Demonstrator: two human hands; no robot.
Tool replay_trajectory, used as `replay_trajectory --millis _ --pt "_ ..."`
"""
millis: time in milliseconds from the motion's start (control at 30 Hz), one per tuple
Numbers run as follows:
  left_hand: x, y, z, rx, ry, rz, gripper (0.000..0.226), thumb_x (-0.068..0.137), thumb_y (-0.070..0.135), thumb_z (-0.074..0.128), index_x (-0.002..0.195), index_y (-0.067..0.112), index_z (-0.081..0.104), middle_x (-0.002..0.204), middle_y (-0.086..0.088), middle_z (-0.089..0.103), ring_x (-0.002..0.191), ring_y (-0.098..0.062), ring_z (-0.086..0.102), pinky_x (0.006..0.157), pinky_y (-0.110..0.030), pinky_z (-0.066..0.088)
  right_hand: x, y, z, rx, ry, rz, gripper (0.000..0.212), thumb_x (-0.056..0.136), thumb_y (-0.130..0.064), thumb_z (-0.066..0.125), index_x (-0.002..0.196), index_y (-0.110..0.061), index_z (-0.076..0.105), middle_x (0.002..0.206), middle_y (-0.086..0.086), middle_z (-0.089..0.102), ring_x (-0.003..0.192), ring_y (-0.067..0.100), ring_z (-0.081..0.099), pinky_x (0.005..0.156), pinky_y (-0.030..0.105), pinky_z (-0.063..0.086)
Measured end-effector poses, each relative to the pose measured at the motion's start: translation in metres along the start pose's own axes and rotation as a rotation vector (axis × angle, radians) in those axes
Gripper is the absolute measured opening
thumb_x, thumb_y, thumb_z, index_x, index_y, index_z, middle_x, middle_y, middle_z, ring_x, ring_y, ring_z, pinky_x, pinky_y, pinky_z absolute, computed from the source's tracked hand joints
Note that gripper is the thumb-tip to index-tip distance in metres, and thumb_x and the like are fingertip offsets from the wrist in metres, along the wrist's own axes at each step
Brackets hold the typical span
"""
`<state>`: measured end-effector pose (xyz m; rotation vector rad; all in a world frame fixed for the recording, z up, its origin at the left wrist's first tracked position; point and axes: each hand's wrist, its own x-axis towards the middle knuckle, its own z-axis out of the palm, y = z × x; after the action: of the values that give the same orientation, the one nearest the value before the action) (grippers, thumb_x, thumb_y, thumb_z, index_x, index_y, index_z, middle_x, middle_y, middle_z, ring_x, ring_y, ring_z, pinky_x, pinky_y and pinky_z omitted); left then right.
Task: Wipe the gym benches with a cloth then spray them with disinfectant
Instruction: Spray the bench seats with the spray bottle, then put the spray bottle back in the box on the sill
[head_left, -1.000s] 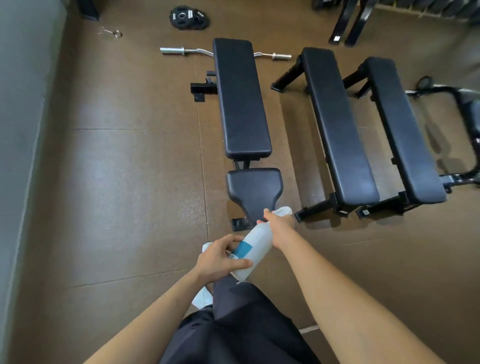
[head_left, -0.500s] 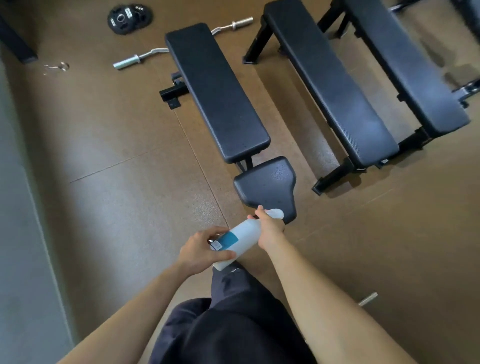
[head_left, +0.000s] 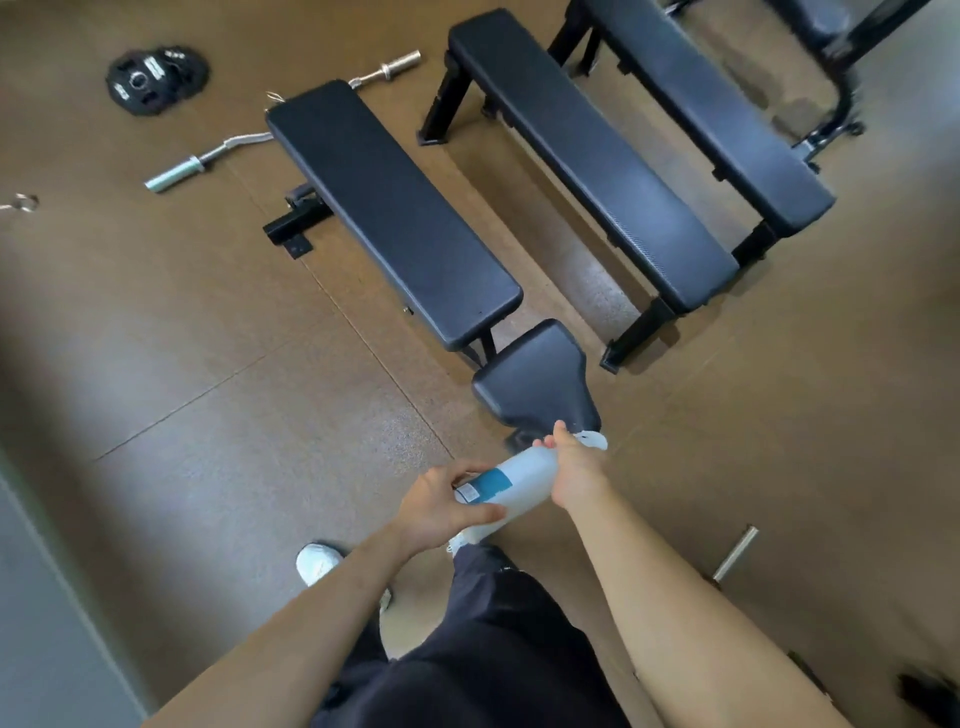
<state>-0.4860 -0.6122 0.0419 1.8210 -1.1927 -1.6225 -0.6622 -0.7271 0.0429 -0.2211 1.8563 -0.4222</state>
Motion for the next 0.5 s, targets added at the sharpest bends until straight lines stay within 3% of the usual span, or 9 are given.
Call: replay_trajectory --millis 67,133,200,300,433,500 --pt "-0.016 -0.015 -0.028 -0.028 0.01 0.014 0.07 0.057 0.065 0.077 0.121 0.035 0.07 0.112 0.016 0.07 0.103 -0.004 0.064 0.089 -0.025 0.052 -0.021 0.012 0.022 -0.002 0.04 -0.052 0.033 0.088 -0.037 0.077 0.106 -0.011 0.065 0.097 0.007 0.074 0.084 0.025 0.072 0.072 0.039 0.062" --pt "-0.038 -0.034 -0.062 -0.045 0.03 0.031 0.068 0.057 0.063 0.081 0.12 0.037 0.07 0.112 0.019 0.071 0.104 -0.003 0.064 0.09 -0.026 0.052 -0.04 0.026 0.056 -0.001 0.025 -0.115 0.049 0.083 -0.037 0.081 0.119 -0.009 0.063 0.102 0.012 0.075 0.082 0.026 0.074 0.063 0.036 0.062" --pt "-0.062 -0.056 -0.098 -0.084 0.073 0.033 0.066 0.057 0.059 0.086 0.118 0.039 0.069 0.112 0.018 0.071 0.106 -0.003 0.065 0.093 -0.027 0.053 -0.066 0.038 0.097 -0.004 -0.039 -0.17 0.045 0.084 -0.033 0.082 0.115 -0.005 0.066 0.106 0.013 0.075 0.077 0.024 0.076 0.073 0.041 0.064" --pt "-0.106 -0.087 -0.151 -0.141 0.165 0.013 0.065 0.056 0.058 0.089 0.115 0.047 0.064 0.115 0.019 0.07 0.107 0.001 0.065 0.095 -0.023 0.052 -0.127 0.051 0.167 -0.091 -0.194 -0.246 0.039 0.083 -0.035 0.083 0.111 -0.016 0.063 0.101 0.008 0.077 0.074 0.022 0.078 0.082 0.048 0.063" --pt "-0.155 -0.119 -0.203 -0.197 0.287 -0.016 0.052 0.071 0.033 0.093 0.117 0.033 0.069 0.11 0.007 0.075 0.1 -0.006 0.068 0.09 -0.026 0.053 -0.185 0.067 0.258 -0.229 -0.413 -0.437 0.034 0.092 -0.025 0.076 0.116 -0.008 0.06 0.105 0.012 0.075 0.072 0.023 0.077 0.057 0.031 0.06" --pt "-0.173 -0.134 -0.221 -0.256 0.361 -0.052 0.048 0.072 0.025 0.093 0.115 0.024 0.072 0.105 0.002 0.076 0.095 -0.01 0.069 0.087 -0.029 0.054 -0.216 0.074 0.296 -0.342 -0.549 -0.527 0.026 0.095 -0.023 0.072 0.115 -0.011 0.059 0.105 0.011 0.072 0.07 0.021 0.076 0.059 0.03 0.059"
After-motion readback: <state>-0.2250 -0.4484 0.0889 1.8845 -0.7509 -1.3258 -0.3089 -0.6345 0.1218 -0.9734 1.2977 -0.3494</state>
